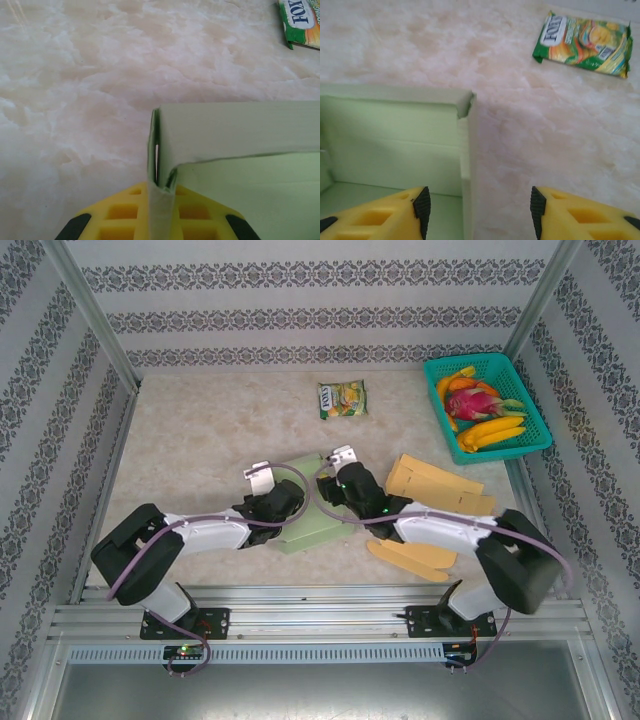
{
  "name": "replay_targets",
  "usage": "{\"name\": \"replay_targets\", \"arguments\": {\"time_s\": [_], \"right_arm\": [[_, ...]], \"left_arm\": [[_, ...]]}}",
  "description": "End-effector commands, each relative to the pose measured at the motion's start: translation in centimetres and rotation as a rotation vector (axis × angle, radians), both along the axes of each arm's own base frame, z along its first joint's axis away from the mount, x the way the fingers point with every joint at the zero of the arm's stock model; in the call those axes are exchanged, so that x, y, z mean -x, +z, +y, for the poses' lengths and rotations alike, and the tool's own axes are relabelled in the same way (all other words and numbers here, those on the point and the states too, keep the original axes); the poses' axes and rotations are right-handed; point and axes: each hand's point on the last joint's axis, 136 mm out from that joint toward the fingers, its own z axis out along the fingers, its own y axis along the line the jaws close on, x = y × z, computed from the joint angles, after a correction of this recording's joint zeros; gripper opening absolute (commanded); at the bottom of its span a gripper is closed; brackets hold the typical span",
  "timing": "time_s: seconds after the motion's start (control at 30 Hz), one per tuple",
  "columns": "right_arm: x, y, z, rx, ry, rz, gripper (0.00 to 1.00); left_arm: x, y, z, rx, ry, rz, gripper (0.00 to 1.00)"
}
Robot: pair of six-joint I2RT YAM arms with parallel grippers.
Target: Fold the paper box
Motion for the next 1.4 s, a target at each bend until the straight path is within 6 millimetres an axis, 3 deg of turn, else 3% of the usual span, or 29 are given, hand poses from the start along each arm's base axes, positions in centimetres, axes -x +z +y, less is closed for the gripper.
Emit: {"name": "replay_targets", "arguments": {"time_s": [0.0, 0.17, 0.37, 0.57, 0.67, 0.8, 0.93, 1.23, 1.37], "right_arm": [[1.8, 1.6, -1.0, -0.082, -0.001, 0.022, 0.61], [3.8, 4.9, -4.8, -0.093, -0.072, 0.014, 0.63], [6.5, 8.8, -10.0, -0.125, -0.129, -0.041, 0.79], [8.0, 7.7, -13.2, -0.151, -0.154, -0.139, 0.98], [8.6, 7.3, -14.4, -0.208, -0.185, -0.164, 0.98], [9.6, 8.9, -15.6, -0.291, -0.204, -0.229, 0.98], [10.3, 9.3, -16.5, -0.346, -0.226, -0.265, 0.98], [10.3, 8.9, -17.2, -0.369, -0.264, -0.273, 0.98], [10.2, 8.7, -17.2, -0.363, -0.267, -0.266, 0.98]], "left_arm": [[-0.8, 0.9, 0.0, -0.069, -0.005, -0.017, 0.0], [-1.9, 1.9, -1.3, -0.104, -0.112, -0.018, 0.0], [-2.9, 5.1, -3.4, -0.185, -0.305, -0.025, 0.0], [-4.0, 9.2, -6.0, -0.338, -0.51, -0.029, 0.0], [-4.2, 10.6, -7.7, -0.455, -0.664, -0.011, 0.0], [-4.0, 10.3, -9.0, -0.656, -0.873, 0.038, 0.0], [-2.4, 8.9, -9.4, -0.849, -1.126, 0.116, 0.0], [-0.4, 8.8, -8.6, -1.075, -1.491, 0.249, 0.0], [-1.7, 6.9, -7.7, -1.25, -1.566, 0.344, 0.0]]}}
